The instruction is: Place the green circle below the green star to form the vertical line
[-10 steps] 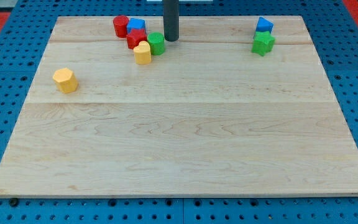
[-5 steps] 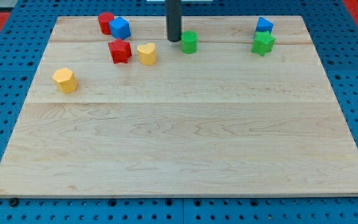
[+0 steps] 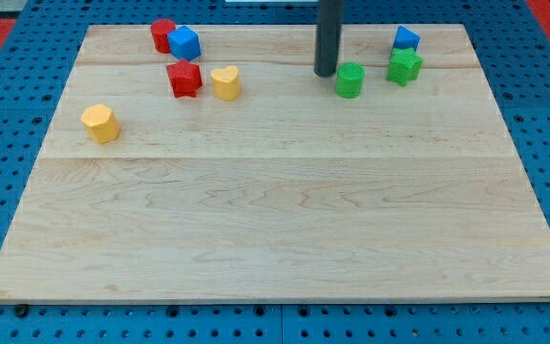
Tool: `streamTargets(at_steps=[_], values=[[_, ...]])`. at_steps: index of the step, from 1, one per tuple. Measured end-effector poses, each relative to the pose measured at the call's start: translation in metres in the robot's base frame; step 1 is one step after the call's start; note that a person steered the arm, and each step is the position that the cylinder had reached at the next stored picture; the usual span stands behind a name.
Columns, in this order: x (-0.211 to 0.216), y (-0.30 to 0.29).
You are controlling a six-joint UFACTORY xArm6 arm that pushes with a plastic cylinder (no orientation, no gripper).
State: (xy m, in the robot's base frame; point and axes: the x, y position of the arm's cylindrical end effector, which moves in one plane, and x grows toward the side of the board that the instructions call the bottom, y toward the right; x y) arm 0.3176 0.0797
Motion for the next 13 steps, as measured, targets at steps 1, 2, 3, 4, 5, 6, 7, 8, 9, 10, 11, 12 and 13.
streamTargets(at_steps=[1, 2, 3, 4, 5, 6, 7, 8, 9, 10, 11, 12, 13], values=[[0.027, 0.021], [0.030, 0.006], [0.048, 0.021], [0.048, 0.014], [0.048, 0.004], [0.048, 0.045], [0.039, 0.030], [0.037, 0.027], [0.026, 0.027], [0.021, 0.041], [0.017, 0.066], [0.018, 0.072], [0.031, 0.026]])
